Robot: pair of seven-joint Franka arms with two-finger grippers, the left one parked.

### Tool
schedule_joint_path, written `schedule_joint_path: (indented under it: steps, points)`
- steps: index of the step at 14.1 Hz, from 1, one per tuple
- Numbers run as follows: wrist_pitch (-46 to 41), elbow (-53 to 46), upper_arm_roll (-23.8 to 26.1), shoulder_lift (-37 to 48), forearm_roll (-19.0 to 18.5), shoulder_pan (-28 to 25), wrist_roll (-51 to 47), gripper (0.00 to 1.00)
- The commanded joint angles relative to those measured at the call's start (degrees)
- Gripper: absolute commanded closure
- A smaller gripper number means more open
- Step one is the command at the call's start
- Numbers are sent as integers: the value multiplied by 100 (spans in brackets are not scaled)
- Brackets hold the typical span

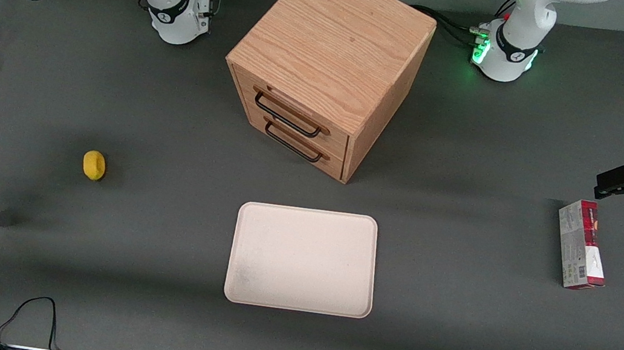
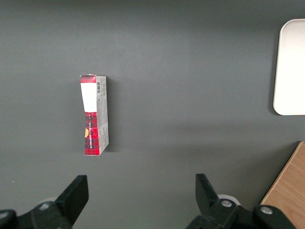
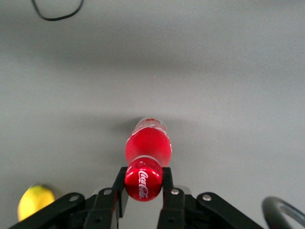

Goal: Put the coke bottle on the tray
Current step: 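Close the right gripper on the bottle neck and lift it, then carry the held bottle over the white tray with the right gripper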

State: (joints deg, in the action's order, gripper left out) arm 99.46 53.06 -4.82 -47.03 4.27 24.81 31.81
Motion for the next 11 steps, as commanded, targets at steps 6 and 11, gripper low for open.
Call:
schedule_joint_path:
  steps: [6, 11]
  points:
    - [-1823, -217, -54, 1879, -347, 42, 387, 100]
    - [-2272, -278, -28, 2628, -357, -2, 379, 100]
